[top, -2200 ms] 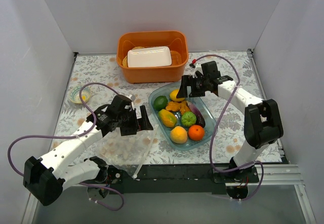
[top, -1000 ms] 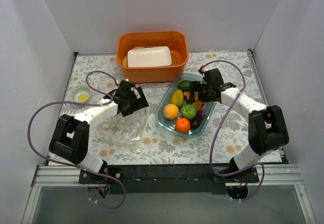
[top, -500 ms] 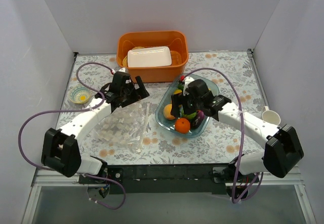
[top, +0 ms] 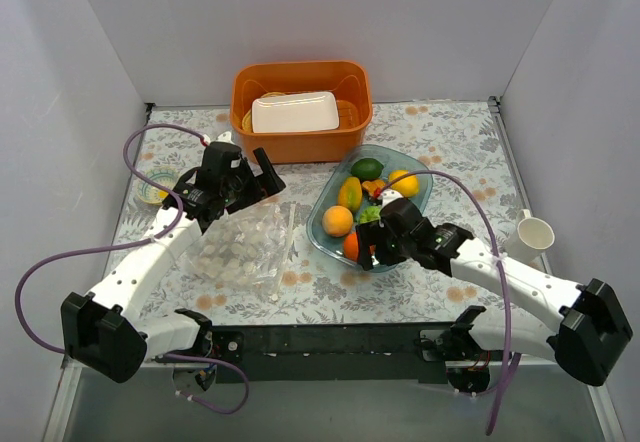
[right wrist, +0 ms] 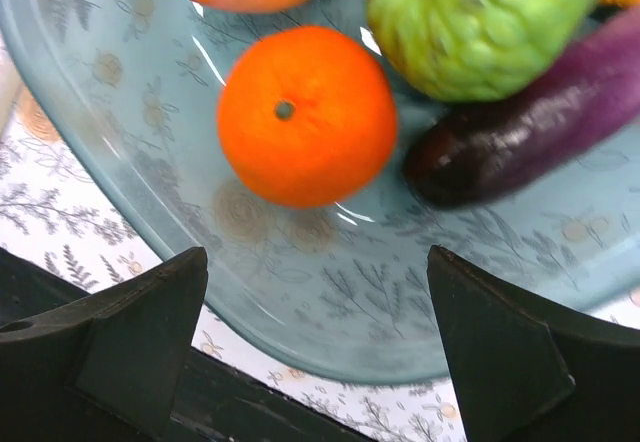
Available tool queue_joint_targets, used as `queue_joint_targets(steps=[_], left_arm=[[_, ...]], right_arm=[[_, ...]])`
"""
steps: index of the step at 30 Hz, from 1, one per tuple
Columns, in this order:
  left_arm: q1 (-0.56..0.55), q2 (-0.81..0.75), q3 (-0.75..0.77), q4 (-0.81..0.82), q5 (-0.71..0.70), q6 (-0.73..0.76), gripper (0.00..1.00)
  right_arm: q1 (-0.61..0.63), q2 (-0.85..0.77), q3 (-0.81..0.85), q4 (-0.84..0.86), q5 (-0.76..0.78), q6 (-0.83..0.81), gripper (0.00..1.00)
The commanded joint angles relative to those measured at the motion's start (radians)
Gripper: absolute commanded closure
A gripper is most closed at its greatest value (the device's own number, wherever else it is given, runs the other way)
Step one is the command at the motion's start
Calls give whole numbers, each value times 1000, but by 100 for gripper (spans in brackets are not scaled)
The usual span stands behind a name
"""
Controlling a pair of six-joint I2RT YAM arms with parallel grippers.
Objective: Place the food in the zip-top bag and seal the zipper
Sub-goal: Adjust the zipper food storage bag at the center of the board.
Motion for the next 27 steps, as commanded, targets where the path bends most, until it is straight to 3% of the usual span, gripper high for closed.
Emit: queue_joint_targets(steps=[1,12,21,27], left_arm=[[6,-30,24,-35,-13,9,2],[6,-18,7,-41,9,21,2],[5,29,-16,-14,82,39,2],[-59,-24,-137,-17,114,13,2]], right_arm=[[6,-79,-38,-100,93,40,2],[5,-138,-74,-229,222,80,2],[5,-187,3,-193,169,22,2],[5,-219,75,-189,204,39,2]])
